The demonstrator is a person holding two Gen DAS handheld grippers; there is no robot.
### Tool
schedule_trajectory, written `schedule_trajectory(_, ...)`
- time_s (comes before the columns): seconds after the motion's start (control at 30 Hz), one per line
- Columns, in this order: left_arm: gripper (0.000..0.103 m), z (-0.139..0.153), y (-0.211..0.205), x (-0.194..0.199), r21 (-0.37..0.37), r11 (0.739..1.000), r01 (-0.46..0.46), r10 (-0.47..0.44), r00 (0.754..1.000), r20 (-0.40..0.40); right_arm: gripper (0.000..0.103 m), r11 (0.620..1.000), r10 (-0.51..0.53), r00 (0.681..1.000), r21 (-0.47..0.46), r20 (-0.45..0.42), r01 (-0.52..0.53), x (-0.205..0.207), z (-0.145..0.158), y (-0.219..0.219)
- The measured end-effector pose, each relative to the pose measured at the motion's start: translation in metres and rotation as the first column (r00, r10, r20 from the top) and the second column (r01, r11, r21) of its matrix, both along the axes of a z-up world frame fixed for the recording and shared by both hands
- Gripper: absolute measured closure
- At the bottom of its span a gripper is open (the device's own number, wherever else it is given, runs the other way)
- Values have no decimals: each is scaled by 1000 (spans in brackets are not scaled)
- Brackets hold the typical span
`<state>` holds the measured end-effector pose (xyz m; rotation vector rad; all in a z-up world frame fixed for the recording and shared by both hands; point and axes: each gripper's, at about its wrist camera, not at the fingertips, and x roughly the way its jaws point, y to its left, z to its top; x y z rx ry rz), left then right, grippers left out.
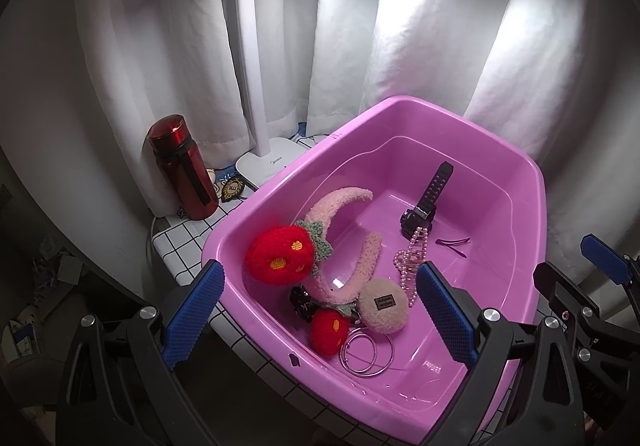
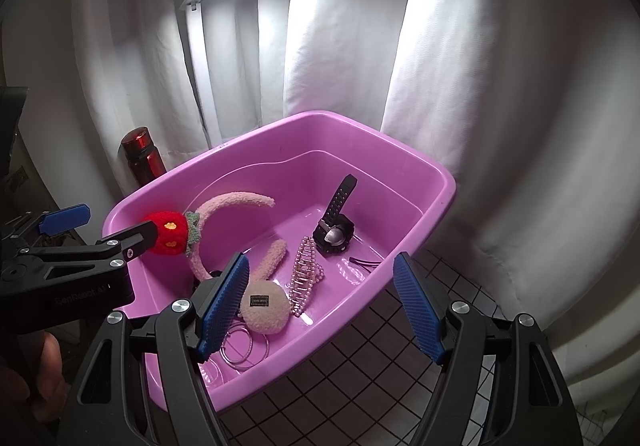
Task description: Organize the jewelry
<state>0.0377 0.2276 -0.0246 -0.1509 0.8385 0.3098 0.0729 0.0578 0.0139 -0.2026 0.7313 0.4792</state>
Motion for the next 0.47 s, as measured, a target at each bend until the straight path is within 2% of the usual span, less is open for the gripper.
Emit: schedule_trajectory(0.47, 6, -4, 4, 3, -6, 1000, -16, 16, 1000, -19, 32, 1000, -7, 1000, 2, -5, 7, 1, -1, 0)
